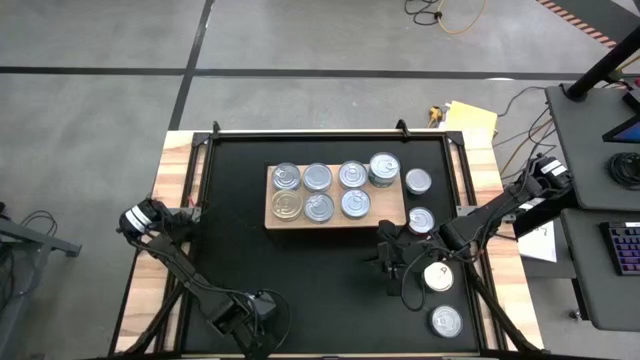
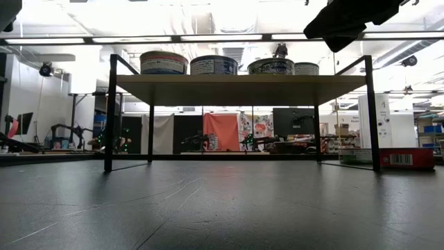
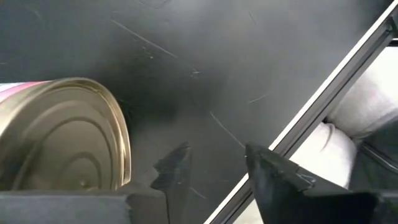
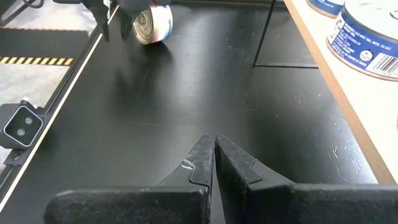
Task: Stack canned seafood by type on shelf
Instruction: Stack the blue tuna can on the blue tuna can
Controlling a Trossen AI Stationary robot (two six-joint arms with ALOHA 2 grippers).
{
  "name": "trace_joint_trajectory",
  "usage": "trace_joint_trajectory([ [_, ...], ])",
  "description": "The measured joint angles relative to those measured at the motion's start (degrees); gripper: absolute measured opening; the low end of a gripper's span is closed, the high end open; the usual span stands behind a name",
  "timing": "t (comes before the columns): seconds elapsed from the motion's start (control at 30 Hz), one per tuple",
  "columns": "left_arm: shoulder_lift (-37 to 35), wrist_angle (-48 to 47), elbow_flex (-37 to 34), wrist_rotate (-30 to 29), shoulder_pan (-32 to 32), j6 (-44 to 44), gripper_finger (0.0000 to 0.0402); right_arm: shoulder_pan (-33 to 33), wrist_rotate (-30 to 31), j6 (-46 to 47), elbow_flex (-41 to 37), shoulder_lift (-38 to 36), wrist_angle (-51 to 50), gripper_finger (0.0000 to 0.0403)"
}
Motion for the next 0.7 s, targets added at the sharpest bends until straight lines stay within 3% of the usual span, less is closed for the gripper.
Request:
trace_joint_trajectory([
  [0.7, -0.1, 3.4, 0.1, 0.3, 0.3, 1.2, 0.0175, 0.0, 0.0, -0.3, 0.0, 0.0, -0.1, 0.0009],
])
